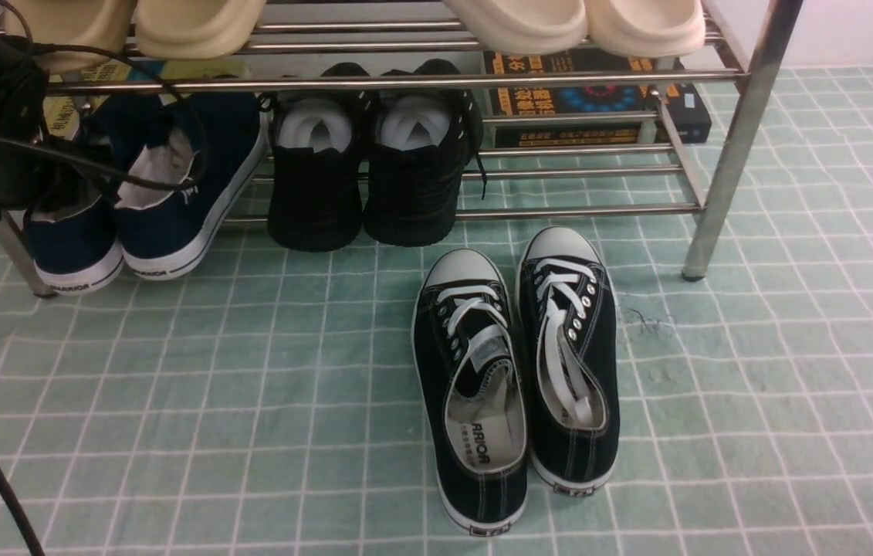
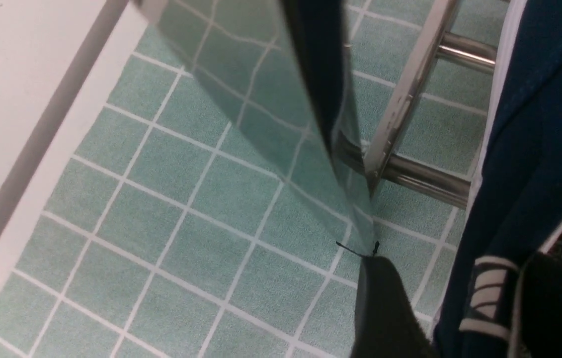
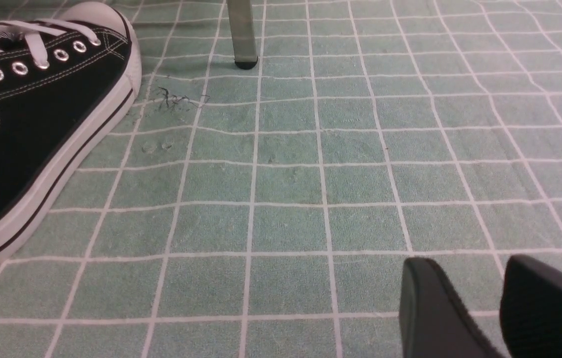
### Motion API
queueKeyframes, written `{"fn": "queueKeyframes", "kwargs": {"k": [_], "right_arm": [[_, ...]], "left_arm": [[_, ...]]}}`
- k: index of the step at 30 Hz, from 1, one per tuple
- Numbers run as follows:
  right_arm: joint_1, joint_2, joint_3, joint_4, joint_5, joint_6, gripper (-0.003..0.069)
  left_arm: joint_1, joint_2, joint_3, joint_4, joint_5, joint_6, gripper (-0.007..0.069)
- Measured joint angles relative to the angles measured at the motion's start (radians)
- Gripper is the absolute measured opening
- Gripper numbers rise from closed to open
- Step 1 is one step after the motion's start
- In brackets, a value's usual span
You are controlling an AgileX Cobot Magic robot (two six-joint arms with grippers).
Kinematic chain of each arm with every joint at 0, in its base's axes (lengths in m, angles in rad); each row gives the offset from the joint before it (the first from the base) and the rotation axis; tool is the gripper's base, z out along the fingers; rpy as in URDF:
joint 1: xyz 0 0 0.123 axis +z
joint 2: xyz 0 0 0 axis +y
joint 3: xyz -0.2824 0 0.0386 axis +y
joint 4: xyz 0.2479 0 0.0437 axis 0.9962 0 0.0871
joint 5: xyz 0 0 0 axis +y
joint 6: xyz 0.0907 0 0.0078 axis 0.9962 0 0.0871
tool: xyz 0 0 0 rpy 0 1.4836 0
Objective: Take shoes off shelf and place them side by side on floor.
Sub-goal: 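Grasp the leftmost shoe on the bottom shelf of the shoe rack with the left gripper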
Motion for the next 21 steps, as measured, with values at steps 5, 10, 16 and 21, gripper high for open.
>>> {"fn": "queueKeyframes", "kwargs": {"k": [5, 10, 16, 21], "right_arm": [[0.000, 0.000, 0.000, 0.000, 0.000, 0.000, 0.0237], [0.000, 0.000, 0.000, 0.000, 0.000, 0.000, 0.0237], [0.000, 0.000, 0.000, 0.000, 0.000, 0.000, 0.0237], [0.000, 0.000, 0.000, 0.000, 0.000, 0.000, 0.0237]], "left_arm": [[-0.067, 0.000, 0.001, 0.038, 0.011, 0.003, 0.0433], [-0.108, 0.000, -0.003, 0.152, 0.016, -0.060, 0.0449], [-0.109, 0.018, -0.010, 0.242, 0.045, -0.179, 0.0449], [-0.109, 0.070, -0.010, 0.294, 0.051, -0.204, 0.0447]]}}
